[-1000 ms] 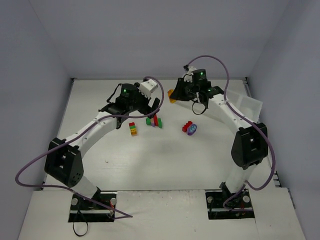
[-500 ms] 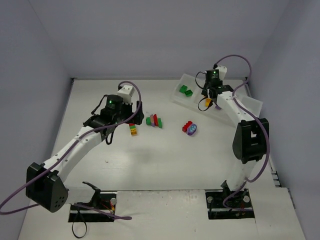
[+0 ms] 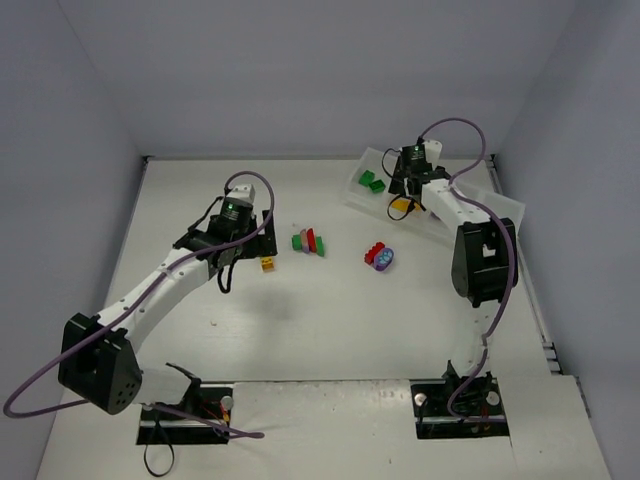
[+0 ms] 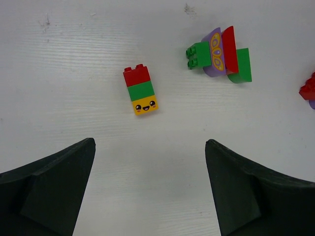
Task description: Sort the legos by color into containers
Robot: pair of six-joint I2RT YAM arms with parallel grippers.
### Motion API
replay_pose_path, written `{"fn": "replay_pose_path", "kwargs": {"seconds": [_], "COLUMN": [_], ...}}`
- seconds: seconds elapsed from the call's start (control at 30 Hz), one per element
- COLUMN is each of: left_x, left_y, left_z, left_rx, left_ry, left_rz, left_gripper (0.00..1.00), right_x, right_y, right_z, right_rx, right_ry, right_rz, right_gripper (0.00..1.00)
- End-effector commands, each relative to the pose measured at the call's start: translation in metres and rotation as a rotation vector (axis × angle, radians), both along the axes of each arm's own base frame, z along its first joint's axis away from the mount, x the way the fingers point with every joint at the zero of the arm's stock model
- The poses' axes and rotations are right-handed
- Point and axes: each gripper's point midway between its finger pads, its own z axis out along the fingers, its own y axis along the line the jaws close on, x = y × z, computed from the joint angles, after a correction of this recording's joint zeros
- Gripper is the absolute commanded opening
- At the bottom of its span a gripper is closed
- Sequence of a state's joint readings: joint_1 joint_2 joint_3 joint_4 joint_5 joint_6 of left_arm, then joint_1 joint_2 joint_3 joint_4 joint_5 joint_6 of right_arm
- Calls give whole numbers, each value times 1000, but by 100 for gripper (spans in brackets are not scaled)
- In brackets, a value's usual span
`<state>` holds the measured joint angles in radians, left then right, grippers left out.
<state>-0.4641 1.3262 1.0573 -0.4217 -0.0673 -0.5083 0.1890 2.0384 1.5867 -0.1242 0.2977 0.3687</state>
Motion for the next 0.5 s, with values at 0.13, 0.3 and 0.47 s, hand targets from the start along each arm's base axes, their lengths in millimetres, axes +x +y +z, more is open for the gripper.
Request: {"fn": "replay_pose_path", "kwargs": {"seconds": [0.13, 0.3, 0.47], "left_x": [23, 35, 44], "left_y": [6, 1, 0], "left_z": [2, -25, -48], "left_rx": [17, 78, 131], "left_ry": [17, 105, 168], "left_rz": [130, 137, 136], "left_gripper": [86, 86, 83], "right_x": [9, -17, -47], "right_y": [6, 11, 15], "right_z": [93, 143, 166], "right_rx": [65, 110, 150], "right_ry": [-207, -307, -348], "right_rz": [30, 86, 134], "right_gripper": [73, 75, 73]}}
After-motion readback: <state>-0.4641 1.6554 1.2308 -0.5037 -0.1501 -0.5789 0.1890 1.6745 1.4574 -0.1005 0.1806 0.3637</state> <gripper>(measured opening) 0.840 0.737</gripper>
